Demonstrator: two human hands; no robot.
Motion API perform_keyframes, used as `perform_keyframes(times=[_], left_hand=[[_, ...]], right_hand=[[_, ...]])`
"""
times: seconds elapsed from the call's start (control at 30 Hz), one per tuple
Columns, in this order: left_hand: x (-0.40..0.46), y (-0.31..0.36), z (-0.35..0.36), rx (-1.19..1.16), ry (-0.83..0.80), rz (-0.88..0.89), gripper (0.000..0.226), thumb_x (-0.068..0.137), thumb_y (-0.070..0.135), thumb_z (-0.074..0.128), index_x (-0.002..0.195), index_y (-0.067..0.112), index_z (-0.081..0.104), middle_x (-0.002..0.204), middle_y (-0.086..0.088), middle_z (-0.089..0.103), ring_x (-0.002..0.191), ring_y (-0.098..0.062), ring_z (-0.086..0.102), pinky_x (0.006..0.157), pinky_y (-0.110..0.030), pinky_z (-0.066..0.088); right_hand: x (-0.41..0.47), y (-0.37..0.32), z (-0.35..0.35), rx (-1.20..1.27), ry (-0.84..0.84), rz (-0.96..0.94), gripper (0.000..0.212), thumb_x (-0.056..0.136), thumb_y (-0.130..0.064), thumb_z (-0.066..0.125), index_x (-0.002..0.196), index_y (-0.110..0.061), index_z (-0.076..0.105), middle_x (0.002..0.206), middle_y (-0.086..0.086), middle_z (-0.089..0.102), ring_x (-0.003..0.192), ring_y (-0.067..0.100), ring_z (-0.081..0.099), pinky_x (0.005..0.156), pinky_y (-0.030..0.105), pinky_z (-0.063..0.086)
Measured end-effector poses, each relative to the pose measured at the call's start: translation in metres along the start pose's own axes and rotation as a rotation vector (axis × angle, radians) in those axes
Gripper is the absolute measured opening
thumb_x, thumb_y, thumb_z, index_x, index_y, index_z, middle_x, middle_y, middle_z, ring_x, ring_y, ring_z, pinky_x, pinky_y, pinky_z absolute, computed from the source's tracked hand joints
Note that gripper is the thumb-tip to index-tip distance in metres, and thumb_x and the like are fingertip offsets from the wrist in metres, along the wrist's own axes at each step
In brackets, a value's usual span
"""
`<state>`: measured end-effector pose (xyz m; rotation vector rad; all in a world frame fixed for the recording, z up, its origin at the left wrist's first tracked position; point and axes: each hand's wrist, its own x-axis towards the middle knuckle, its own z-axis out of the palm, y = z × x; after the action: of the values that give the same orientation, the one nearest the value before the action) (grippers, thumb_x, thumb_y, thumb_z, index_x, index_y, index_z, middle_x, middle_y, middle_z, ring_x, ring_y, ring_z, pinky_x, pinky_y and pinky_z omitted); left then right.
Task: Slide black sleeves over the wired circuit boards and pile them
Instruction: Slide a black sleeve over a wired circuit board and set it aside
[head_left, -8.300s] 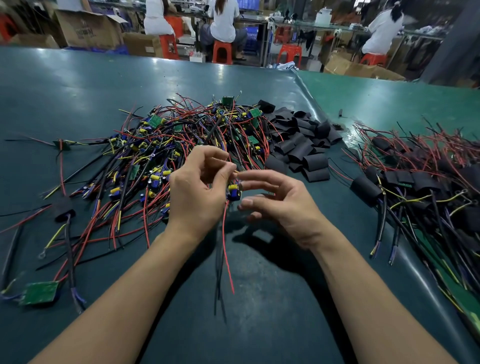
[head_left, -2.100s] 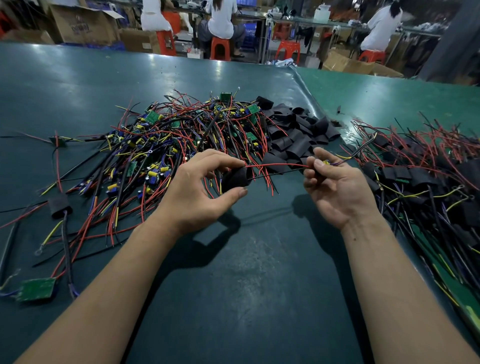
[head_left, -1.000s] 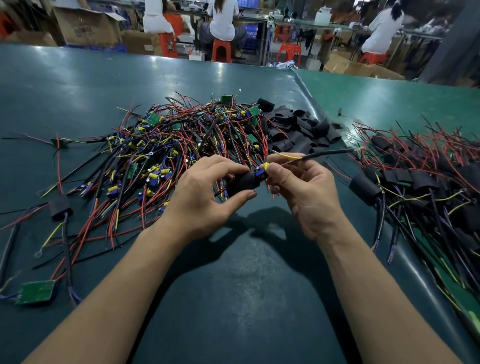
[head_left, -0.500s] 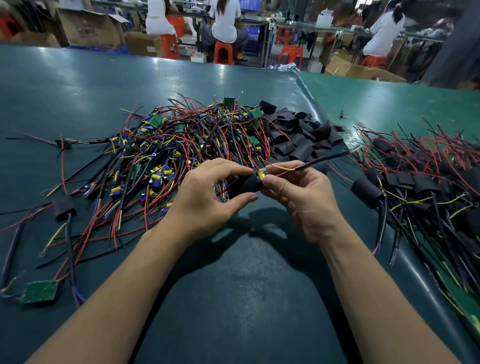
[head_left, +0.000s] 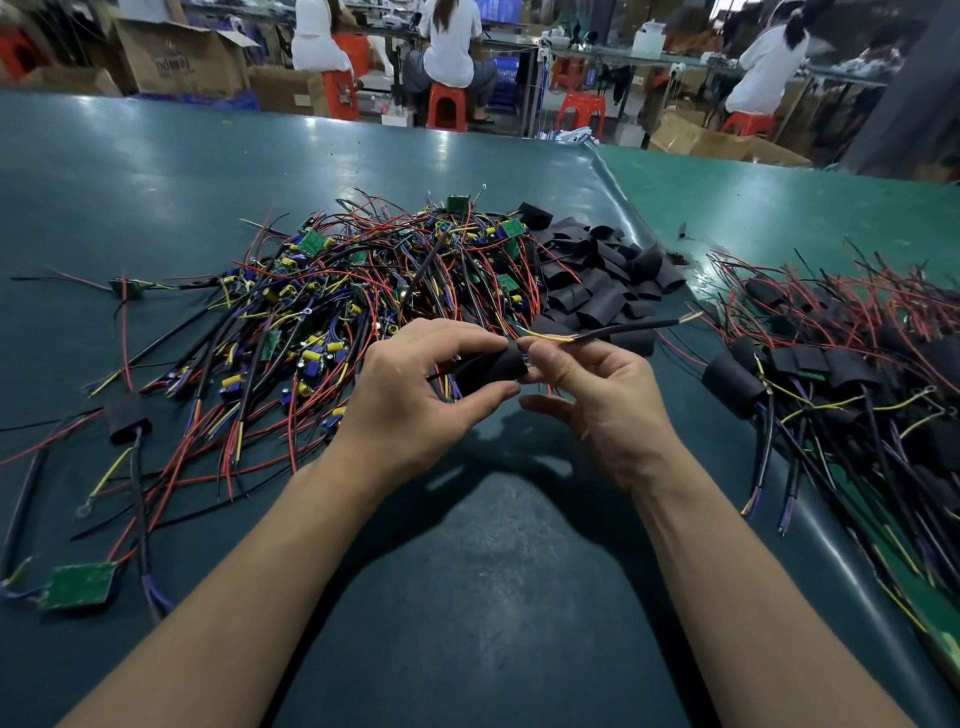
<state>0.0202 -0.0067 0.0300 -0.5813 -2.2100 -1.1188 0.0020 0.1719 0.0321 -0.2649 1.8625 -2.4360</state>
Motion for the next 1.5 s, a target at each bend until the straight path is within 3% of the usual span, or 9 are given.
perform_keyframes(times=[0.13,0.33,0.47,0.63,0.73,0.87,1.0,1.27,1.5], left_hand=[[0.000,0.001,-0.001,0.015,0.018,0.016,0.033,0.074,0.018,0.086,0.103,0.011,0.075,0.101,0.007,0.069,0.097,-0.014,0.066,0.086,-0.030,0.053],[0.001,0.002,-0.001,0.015,0.076,0.021,0.031,0.075,0.016,0.085,0.103,0.008,0.075,0.103,0.002,0.070,0.099,-0.015,0.067,0.087,-0.034,0.054],[0.002,0.001,-0.002,0.054,0.048,0.082,0.031,0.074,0.014,0.086,0.102,0.004,0.075,0.105,-0.004,0.072,0.101,-0.020,0.066,0.090,-0.039,0.054],[0.000,0.001,0.003,0.091,-0.056,0.193,0.039,0.071,0.008,0.087,0.106,0.000,0.073,0.109,-0.008,0.072,0.102,-0.025,0.065,0.092,-0.039,0.052],[0.000,0.001,0.003,0.132,0.032,0.179,0.042,0.077,0.020,0.084,0.113,0.001,0.070,0.114,-0.008,0.069,0.107,-0.024,0.063,0.098,-0.034,0.049],[0.000,-0.003,0.003,0.170,0.140,0.124,0.027,0.085,0.020,0.075,0.106,0.004,0.072,0.104,-0.007,0.068,0.099,-0.024,0.062,0.092,-0.038,0.049],[0.000,-0.009,0.002,0.321,0.091,0.007,0.026,0.086,0.028,0.071,0.105,0.010,0.072,0.104,-0.005,0.068,0.100,-0.027,0.059,0.090,-0.043,0.047],[-0.001,-0.032,-0.010,0.804,-0.006,-0.606,0.044,0.092,0.037,0.059,0.127,0.012,0.056,0.128,-0.014,0.053,0.119,-0.036,0.045,0.096,-0.046,0.036],[0.001,-0.035,-0.012,0.721,0.089,-0.527,0.028,0.097,0.038,0.056,0.103,0.017,0.072,0.094,-0.010,0.069,0.095,-0.035,0.058,0.081,-0.043,0.044]], right_hand=[[-0.001,-0.004,-0.002,-0.004,-0.034,0.059,0.037,0.079,-0.043,0.065,0.086,-0.008,0.075,0.106,0.006,0.075,0.076,0.012,0.070,0.063,0.031,0.057],[-0.004,-0.002,0.005,-0.019,-0.076,0.057,0.034,0.083,-0.041,0.062,0.098,-0.015,0.077,0.098,0.005,0.075,0.081,0.019,0.072,0.067,0.032,0.059],[-0.002,0.002,0.007,0.017,-0.096,0.063,0.041,0.077,-0.030,0.069,0.117,-0.020,0.067,0.099,0.005,0.071,0.067,0.017,0.069,0.061,0.028,0.057],[-0.005,0.003,0.006,-0.198,-0.142,0.040,0.022,0.078,-0.035,0.069,0.085,-0.014,0.072,0.065,0.003,0.069,0.047,0.016,0.059,0.044,0.023,0.051],[-0.003,-0.002,0.004,-0.217,0.094,-0.114,0.018,0.087,-0.025,0.070,0.073,-0.013,0.073,0.057,0.005,0.066,0.041,0.016,0.056,0.039,0.023,0.047],[0.004,-0.017,-0.019,0.036,0.637,-0.358,0.018,0.091,-0.022,0.069,0.078,-0.010,0.066,0.063,0.002,0.069,0.049,0.014,0.062,0.048,0.024,0.053],[0.012,-0.023,-0.048,0.482,0.859,-0.252,0.016,0.088,-0.016,0.073,0.085,-0.004,0.063,0.066,0.004,0.070,0.057,0.013,0.068,0.059,0.021,0.056],[0.024,0.014,-0.037,-0.081,0.652,-0.147,0.034,0.100,-0.031,0.056,0.077,-0.008,0.067,0.053,0.000,0.062,0.041,0.014,0.054,0.039,0.023,0.045],[0.026,0.020,-0.035,-0.198,0.547,-0.163,0.036,0.100,-0.036,0.055,0.078,-0.010,0.067,0.053,-0.002,0.062,0.038,0.015,0.052,0.038,0.022,0.043]])
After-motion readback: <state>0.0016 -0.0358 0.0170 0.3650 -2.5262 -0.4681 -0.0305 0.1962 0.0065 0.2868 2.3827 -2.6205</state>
